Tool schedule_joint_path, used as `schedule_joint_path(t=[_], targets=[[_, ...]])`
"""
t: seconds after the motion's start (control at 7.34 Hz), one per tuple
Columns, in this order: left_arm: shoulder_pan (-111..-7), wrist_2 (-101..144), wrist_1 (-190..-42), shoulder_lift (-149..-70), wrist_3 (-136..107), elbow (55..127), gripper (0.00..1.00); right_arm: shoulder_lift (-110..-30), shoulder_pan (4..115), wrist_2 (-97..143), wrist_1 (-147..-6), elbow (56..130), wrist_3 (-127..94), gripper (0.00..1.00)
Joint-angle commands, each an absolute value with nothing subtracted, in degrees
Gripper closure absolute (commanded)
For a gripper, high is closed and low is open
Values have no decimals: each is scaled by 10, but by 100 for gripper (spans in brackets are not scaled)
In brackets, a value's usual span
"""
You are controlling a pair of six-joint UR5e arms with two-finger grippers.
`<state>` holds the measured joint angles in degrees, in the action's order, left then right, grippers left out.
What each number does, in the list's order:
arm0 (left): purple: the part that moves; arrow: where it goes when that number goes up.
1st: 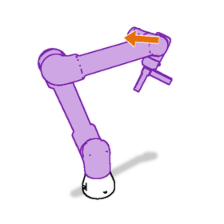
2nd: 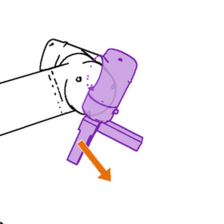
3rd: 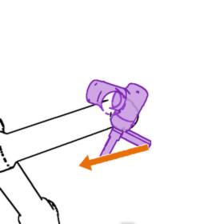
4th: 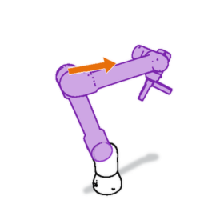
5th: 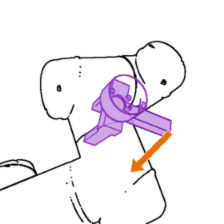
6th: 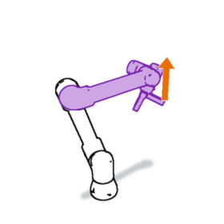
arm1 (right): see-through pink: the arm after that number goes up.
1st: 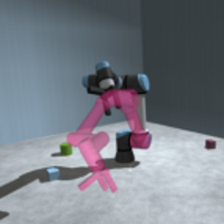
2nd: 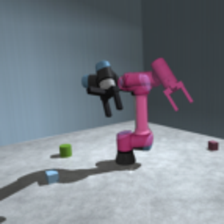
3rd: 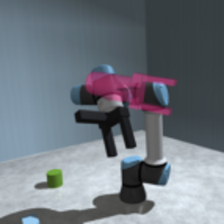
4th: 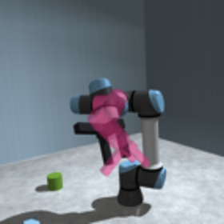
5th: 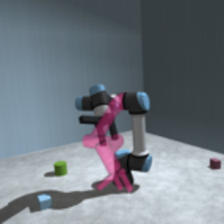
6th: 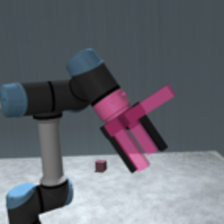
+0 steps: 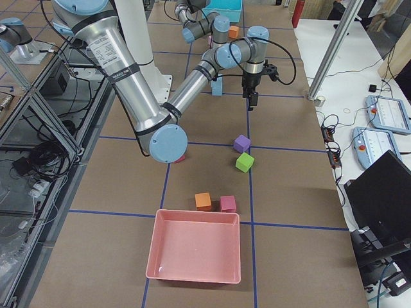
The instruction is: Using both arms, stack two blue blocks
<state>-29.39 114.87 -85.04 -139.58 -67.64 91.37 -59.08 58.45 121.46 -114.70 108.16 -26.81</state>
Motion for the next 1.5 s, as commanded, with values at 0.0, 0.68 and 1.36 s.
schedule_joint_path(t=[0.0, 0.68, 1.36], targets=[[-298, 1149, -841, -1389, -684, 947, 1, -591, 584, 1215, -1147, 1082, -268, 0], [-414, 1168, -792, -1321, -530, 1033, 1, -648, 667, 1242, -1146, 1077, -139, 0], [-663, 1275, -777, -1201, -219, 1057, 0, -750, 789, 1265, -1055, 1043, -115, 0]])
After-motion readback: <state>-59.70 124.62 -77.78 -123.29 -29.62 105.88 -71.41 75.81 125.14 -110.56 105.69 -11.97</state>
